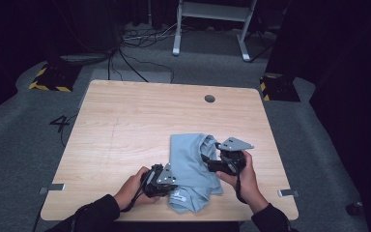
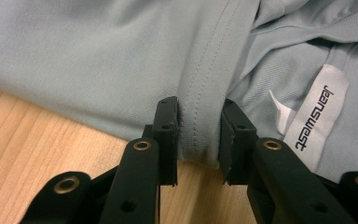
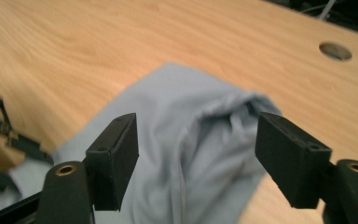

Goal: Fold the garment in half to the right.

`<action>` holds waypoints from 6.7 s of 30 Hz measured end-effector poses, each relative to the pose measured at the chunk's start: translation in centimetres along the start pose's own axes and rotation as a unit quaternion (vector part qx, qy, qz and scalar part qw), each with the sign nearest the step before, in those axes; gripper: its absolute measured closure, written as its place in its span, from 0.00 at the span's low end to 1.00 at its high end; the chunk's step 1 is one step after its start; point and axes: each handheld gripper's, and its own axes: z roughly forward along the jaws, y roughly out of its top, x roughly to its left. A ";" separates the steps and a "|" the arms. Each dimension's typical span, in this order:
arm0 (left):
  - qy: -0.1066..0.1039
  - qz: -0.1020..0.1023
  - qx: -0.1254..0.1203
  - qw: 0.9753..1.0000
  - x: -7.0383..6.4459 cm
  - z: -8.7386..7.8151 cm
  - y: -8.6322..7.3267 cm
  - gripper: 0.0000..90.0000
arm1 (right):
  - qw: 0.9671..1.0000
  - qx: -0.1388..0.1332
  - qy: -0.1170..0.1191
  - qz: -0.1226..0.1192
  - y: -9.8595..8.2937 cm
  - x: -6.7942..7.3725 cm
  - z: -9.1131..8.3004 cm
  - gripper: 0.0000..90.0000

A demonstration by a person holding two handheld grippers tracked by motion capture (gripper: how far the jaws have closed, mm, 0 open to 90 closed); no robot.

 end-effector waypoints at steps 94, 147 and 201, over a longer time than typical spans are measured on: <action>0.055 -0.127 -0.025 0.990 7.8 -7.7 -12.0 0.15 | 0.987 0.076 0.131 -0.056 -0.5 -0.3 13.6 0.14; 0.059 -0.133 -0.025 0.989 7.6 -7.7 -12.0 0.15 | 0.981 0.126 0.043 -0.138 -5.9 -3.5 0.5 0.20; 0.063 -0.135 -0.024 0.989 7.7 -7.5 -11.8 0.14 | 0.997 0.071 0.041 -0.005 -13.1 -6.3 -3.2 0.15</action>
